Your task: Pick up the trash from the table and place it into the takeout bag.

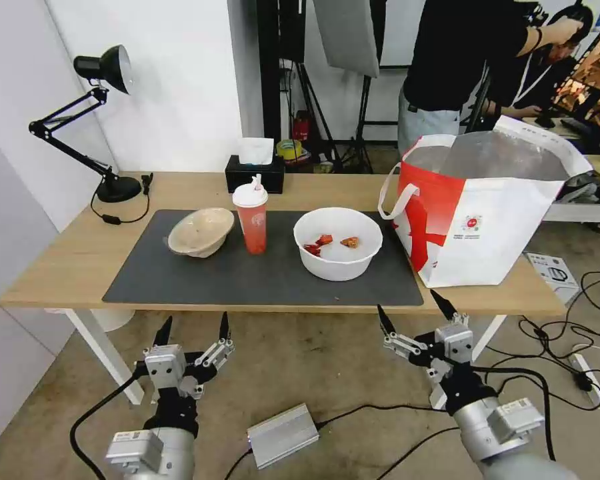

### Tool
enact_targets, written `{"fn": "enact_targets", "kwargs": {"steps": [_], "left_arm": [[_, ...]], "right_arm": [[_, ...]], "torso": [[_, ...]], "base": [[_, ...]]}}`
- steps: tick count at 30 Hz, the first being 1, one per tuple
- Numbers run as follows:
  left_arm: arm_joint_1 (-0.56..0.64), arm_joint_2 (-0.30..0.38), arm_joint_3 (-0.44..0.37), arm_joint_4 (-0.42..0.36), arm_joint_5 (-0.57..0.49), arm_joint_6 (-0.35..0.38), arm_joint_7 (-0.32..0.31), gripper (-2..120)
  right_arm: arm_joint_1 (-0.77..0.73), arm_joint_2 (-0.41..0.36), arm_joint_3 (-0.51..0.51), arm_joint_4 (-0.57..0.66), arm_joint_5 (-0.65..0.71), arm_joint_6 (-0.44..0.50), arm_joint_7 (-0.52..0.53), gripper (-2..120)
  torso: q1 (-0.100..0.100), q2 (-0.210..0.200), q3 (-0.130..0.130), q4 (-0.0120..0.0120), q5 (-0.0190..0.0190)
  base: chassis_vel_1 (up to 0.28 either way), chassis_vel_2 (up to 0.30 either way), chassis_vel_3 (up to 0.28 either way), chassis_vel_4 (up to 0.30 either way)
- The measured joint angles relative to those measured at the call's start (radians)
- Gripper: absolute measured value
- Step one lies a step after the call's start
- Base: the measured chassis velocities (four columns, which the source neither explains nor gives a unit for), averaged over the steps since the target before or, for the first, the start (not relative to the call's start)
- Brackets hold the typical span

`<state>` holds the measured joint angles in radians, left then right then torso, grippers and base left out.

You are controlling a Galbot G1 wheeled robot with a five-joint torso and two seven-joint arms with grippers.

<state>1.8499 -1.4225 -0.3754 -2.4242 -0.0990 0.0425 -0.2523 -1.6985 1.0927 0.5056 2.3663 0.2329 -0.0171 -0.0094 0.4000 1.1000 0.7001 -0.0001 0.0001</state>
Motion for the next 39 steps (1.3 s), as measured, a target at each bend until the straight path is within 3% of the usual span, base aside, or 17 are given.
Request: {"fn": "enact_targets", "kwargs": {"steps": [6, 7, 11, 13, 16, 26, 29, 39], "left_arm": [[0.001, -0.015, 0.004, 0.006, -0.003, -0.002, -0.001, 100], [0.001, -0.015, 0.004, 0.006, -0.003, -0.002, -0.001, 100], [0.006, -0.019, 0.002, 0.006, 0.001, -0.003, 0.000, 100], [0.007, -0.020, 0.001, 0.006, 0.002, -0.003, 0.000, 100], [0.009, -0.029, 0.002, 0.007, 0.006, -0.002, 0.000, 100], [0.015, -0.062, 0.014, 0.020, 0.034, -0.006, -0.001, 100], [0.021, -0.062, 0.012, 0.020, 0.038, -0.010, 0.000, 100], [0.022, -0.069, 0.016, 0.031, 0.048, -0.024, -0.001, 100]], "right_arm": [[0.132, -0.181, 0.006, -0.047, 0.137, 0.028, -0.068, 100], [0.132, -0.181, 0.006, -0.047, 0.137, 0.028, -0.068, 100], [0.224, -0.325, 0.016, -0.080, 0.253, 0.035, -0.121, 100], [0.234, -0.342, 0.017, -0.084, 0.267, 0.036, -0.130, 100], [0.313, -0.436, 0.003, -0.113, 0.312, 0.038, -0.167, 100], [0.506, -0.525, -0.077, -0.203, 0.391, 0.005, -0.321, 100], [0.609, -0.560, -0.135, -0.260, 0.402, 0.004, -0.422, 100], [0.821, -0.588, -0.300, -0.392, 0.398, 0.004, -0.532, 100]], "torso": [[0.000, 0.000, 0.000, 0.0002, 0.0002], [0.000, 0.000, 0.000, 0.0002, 0.0002], [0.000, 0.000, 0.000, 0.0001, 0.0002], [0.000, 0.000, 0.000, 0.0001, 0.0001], [0.000, 0.000, 0.000, 0.0001, -0.0001], [0.000, 0.000, 0.000, 0.0001, 0.0001], [0.000, 0.000, 0.000, 0.0001, 0.0000], [0.000, 0.000, 0.000, 0.0001, -0.0001]], "base": [[0.000, 0.000, 0.000, 0.000], [0.000, 0.000, 0.000, 0.000], [0.000, 0.000, 0.000, 0.000], [0.000, 0.000, 0.000, 0.000], [0.000, 0.000, 0.000, 0.000], [0.000, 0.000, 0.000, 0.000], [0.000, 0.000, 0.000, 0.000], [0.000, 0.000, 0.000, 0.000]]}}
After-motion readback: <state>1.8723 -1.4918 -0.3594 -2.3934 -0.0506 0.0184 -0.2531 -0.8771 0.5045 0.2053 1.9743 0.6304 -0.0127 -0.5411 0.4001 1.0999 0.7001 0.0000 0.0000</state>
